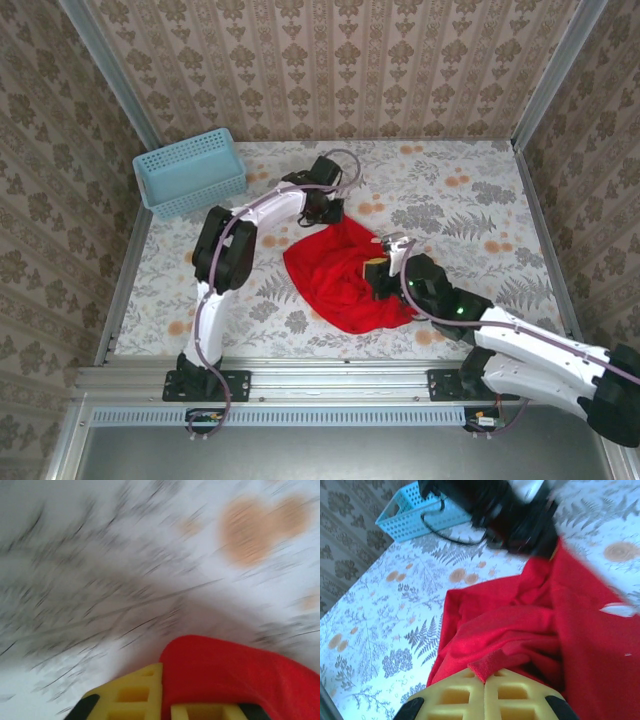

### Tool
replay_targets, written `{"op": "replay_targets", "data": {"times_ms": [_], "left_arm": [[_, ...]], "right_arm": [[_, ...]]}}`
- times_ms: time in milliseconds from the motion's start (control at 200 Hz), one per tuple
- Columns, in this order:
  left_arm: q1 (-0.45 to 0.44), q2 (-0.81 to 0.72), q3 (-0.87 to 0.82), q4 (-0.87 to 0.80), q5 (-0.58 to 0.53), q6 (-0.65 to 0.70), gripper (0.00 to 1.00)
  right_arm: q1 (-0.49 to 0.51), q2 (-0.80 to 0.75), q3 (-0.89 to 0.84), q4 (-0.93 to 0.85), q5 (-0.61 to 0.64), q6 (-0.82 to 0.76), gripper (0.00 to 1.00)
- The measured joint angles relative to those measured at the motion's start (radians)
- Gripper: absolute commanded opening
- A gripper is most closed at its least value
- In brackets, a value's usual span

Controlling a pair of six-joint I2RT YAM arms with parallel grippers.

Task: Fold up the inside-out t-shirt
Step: Turn the T-shirt inside out at the center of the table.

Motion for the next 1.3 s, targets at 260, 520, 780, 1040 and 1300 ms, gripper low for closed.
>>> {"op": "replay_targets", "data": {"times_ms": [260, 520, 780, 1040, 1300], "left_arm": [[-0.013, -0.277, -0.299, -0.099, -0.127, -0.007, 0.71], [-0.306, -0.721, -0.597, 0.116, -0.109, 0.012, 0.79], [-0.372, -0.570, -0.652, 0.229, -0.082, 0.010, 0.65], [-0.313, -0.481, -0.589, 0.204, -0.145, -0.007, 0.04], [-0.116, -0.642, -0.554, 0.168, -0.098, 0.015, 0.00]], "right_arm": [[-0.025, -0.114, -0.081, -0.091, 0.072, 0.061, 0.00], [-0.026, -0.135, -0.126, -0.140, 0.072, 0.113, 0.00], [-0.026, -0.161, -0.125, -0.164, 0.071, 0.120, 0.00], [-0.027, -0.200, -0.099, -0.249, 0.096, 0.113, 0.00], [-0.031, -0.217, 0.023, -0.368, 0.182, 0.032, 0.00]]}}
